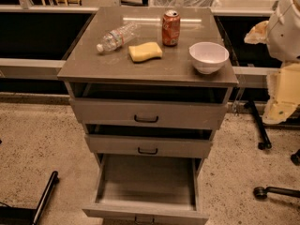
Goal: Place sponge into bottom drawer
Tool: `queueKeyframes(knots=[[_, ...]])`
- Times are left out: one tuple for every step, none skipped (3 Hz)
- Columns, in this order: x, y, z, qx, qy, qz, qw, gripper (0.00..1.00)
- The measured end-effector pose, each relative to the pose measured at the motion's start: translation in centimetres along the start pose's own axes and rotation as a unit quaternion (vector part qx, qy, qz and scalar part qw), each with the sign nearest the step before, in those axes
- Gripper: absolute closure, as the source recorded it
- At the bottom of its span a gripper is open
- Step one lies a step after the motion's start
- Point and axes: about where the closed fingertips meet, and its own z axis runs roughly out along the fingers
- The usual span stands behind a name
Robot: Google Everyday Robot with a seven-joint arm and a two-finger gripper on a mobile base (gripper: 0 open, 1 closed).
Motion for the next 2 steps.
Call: queueKeyframes(knots=[[0.0, 0.0, 0.0, 0.0, 0.0, 0.0, 1.0, 0.0], [-2.8, -0.8, 4.8, -0.031, -0.012, -0.034, 0.9988, 0.0]])
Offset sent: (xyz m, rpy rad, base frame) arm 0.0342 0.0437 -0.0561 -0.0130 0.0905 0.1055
